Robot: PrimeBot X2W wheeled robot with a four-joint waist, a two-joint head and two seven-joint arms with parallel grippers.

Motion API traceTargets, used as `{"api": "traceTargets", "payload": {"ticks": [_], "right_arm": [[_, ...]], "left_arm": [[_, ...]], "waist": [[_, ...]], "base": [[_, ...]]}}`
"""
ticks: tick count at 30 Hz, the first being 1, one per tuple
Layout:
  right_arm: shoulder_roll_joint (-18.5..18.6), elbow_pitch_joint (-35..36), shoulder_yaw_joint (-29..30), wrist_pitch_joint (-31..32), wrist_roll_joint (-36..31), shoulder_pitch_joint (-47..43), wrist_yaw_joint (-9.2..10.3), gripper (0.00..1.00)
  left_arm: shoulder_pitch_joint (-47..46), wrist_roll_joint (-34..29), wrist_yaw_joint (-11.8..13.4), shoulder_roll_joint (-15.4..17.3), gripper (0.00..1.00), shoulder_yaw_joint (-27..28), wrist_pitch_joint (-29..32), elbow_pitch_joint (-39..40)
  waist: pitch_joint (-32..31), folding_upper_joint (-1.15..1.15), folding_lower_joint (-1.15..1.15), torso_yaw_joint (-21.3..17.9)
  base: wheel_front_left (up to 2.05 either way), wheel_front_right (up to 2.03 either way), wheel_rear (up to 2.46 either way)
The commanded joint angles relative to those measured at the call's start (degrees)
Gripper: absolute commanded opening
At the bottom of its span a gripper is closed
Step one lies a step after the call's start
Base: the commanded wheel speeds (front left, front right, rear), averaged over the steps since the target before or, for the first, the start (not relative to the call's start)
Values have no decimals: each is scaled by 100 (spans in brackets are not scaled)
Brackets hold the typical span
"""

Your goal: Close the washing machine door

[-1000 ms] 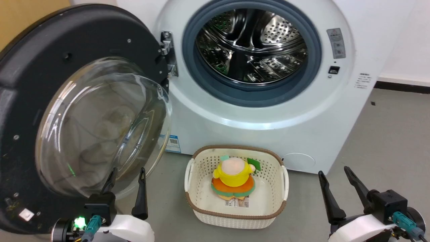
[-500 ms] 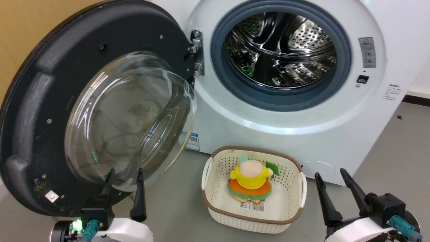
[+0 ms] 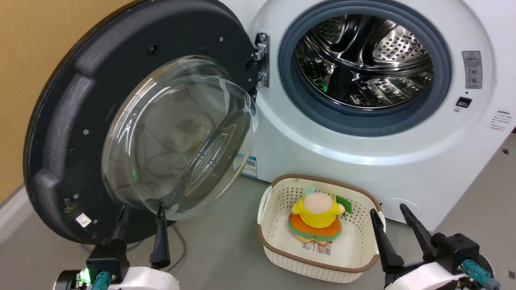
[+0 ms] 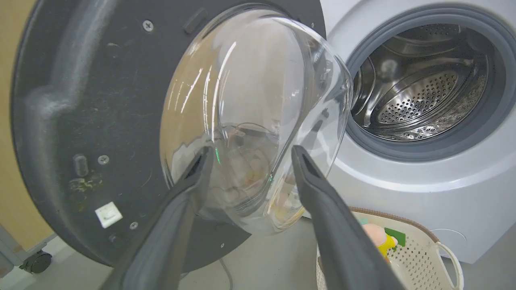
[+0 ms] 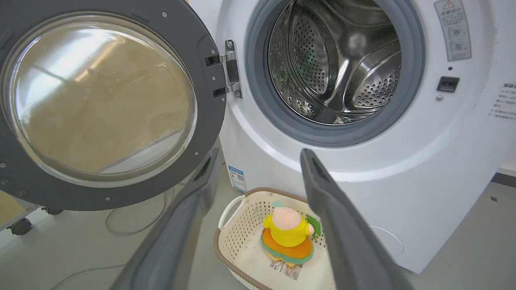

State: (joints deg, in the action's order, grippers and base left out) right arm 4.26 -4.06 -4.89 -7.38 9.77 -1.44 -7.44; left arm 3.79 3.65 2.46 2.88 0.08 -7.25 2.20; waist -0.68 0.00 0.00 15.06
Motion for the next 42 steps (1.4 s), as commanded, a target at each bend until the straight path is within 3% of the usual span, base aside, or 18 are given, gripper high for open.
{"api": "traceTargets", "payload": {"ticks": [1,42], "right_arm": [[50,-37,-38,-59,95,91,-2,100],[173,-362,-598,-550,772,249,-4,100]], "left_arm": [[107,19,55,1,100,7,-73,41],[431,245,379,0,100,42,-563,418]], "waist": [[-1,0,0,44],[6,0,0,1032]], "base": [[0,0,0],[0,0,0]]}}
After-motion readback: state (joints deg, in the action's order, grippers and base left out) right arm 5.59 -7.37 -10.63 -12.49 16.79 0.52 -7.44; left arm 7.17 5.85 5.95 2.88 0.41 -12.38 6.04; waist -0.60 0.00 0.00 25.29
